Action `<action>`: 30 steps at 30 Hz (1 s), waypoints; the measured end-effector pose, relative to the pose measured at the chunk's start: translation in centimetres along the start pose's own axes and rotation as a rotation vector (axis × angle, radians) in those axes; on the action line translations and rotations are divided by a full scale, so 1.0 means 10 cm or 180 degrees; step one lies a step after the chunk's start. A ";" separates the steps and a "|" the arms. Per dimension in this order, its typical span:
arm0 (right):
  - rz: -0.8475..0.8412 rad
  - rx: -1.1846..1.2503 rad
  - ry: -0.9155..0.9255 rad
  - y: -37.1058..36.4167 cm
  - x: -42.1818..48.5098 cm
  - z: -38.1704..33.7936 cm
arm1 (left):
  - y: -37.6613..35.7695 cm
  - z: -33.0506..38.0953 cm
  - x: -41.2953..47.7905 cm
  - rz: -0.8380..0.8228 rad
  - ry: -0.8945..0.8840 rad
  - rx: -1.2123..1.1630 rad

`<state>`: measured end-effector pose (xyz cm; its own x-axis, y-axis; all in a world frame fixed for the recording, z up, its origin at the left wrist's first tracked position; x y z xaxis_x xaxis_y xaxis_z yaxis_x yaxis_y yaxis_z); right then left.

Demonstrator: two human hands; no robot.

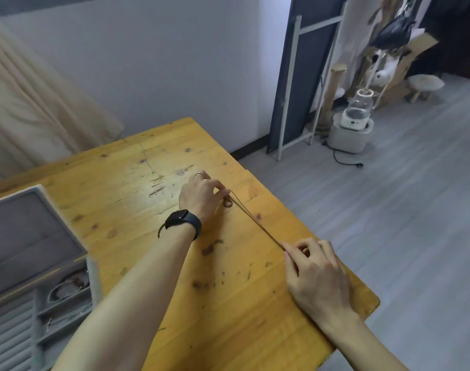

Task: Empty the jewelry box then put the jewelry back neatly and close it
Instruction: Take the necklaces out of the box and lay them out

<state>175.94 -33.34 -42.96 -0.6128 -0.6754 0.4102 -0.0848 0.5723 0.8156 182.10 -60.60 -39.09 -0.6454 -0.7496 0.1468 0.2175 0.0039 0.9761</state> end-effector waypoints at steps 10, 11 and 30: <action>-0.0024 -0.0084 -0.0116 -0.02 -0.03 0.05 | 0.42 -0.27 -0.08 -0.0287 0.0151 -0.0796; -0.0007 -0.0113 -0.0134 0.00 -0.03 0.04 | 0.51 -0.29 -0.12 -0.0353 0.0151 -0.0933; -0.1542 0.2893 -0.0588 -0.02 0.25 -1.69 | 2.25 -0.59 -1.30 -0.0561 -0.0023 -0.2541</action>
<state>187.69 -43.06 -35.20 -0.4594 -0.8882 -0.0099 -0.8653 0.4450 0.2307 199.73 -54.67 -19.95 -0.7230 -0.6908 0.0056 0.5666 -0.5883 0.5769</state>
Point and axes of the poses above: each hand's wrist, its own x-axis towards the middle knuckle, its own y-axis out of the back of the hand, z = x × y, the point moved 3 cm from there along x, towards the middle knuckle, and after that the axes turned 7 degrees about x, right-handed, at the moved point
